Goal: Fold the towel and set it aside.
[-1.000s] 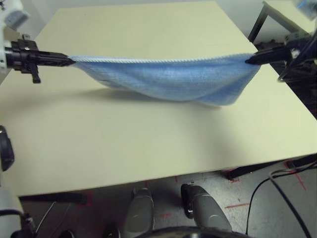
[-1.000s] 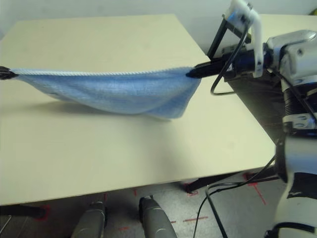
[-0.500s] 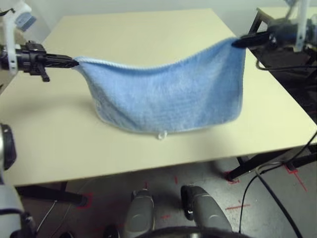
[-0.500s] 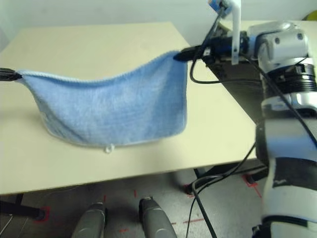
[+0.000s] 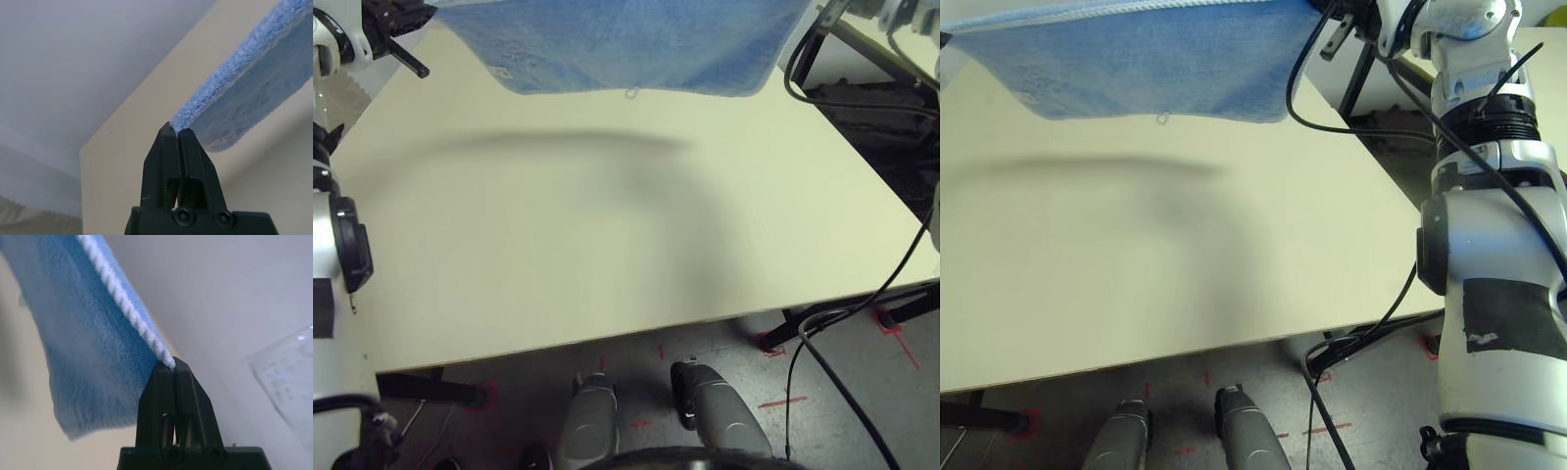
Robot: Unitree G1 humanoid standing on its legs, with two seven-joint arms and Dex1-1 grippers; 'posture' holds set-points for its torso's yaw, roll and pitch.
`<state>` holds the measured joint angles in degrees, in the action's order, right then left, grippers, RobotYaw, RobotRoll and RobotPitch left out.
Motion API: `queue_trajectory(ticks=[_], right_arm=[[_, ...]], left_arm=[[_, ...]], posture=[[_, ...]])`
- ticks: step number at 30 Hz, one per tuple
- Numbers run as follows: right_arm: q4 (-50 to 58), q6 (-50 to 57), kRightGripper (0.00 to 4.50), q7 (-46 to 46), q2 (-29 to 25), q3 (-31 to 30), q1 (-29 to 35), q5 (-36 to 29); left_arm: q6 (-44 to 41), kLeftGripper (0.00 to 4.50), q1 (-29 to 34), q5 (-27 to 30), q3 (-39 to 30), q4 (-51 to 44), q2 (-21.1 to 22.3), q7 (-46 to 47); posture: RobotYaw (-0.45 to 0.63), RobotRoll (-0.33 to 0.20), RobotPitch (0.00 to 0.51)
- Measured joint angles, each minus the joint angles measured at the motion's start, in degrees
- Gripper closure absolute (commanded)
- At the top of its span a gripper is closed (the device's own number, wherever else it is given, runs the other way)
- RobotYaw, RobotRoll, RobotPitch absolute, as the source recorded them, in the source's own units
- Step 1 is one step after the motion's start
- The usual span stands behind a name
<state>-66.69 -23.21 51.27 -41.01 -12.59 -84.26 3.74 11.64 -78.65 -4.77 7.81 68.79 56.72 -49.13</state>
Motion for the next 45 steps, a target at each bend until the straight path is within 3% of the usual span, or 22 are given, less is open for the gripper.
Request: queue_trajectory(ticks=[4, 9, 14, 20, 24, 35, 41, 45], right_arm=[[1.85, -2.05, 4.50, 7.13, 1.17, -0.15, 11.48, 0.58], [12.49, 1.83, 4.50, 22.66, 0.97, -0.17, 25.14, -2.64], [27.39, 10.96, 4.50, 35.37, -3.24, 0.42, 30.11, -8.30], [38.90, 19.69, 4.50, 40.67, -7.31, -0.53, 37.17, -13.15], [44.38, 22.43, 4.50, 40.93, -9.58, -1.66, 39.64, -15.08], [44.87, 19.08, 4.50, 40.60, -10.22, -1.64, 43.31, -11.82], [46.66, 19.22, 4.50, 40.85, -14.23, -4.22, 43.39, -14.80], [48.30, 26.77, 4.50, 40.98, -15.25, -5.40, 42.52, -19.83]], left_arm=[[3.04, 4.46, 10.92, -0.27, 0.09, -1.46, -0.03, -6.47], [3.13, 4.46, 24.30, 0.71, -0.04, -7.01, 0.65, -15.75], [-1.10, 4.46, 29.26, 3.78, -2.39, -15.24, 4.68, -23.85], [-6.90, 4.46, 35.57, 6.13, -3.49, -24.08, 7.48, -30.60], [-12.14, 4.46, 40.81, 7.96, -4.46, -30.86, 8.76, -33.68], [-26.34, 4.46, 55.29, 13.17, -7.60, -49.13, 12.41, -35.54], [-28.97, 4.46, 56.15, 14.46, -9.45, -50.30, 12.76, -35.06], [-30.04, 4.46, 53.23, 15.34, -9.65, -47.41, 12.47, -34.61]], posture=[[0.02, 0.000, 0.149], [0.03, 0.000, 0.159], [0.04, 0.000, 0.159], [0.04, 0.000, 0.158], [0.03, 0.000, 0.160], [0.03, 0.000, 0.162], [0.04, 0.000, 0.160], [0.04, 0.000, 0.159]])
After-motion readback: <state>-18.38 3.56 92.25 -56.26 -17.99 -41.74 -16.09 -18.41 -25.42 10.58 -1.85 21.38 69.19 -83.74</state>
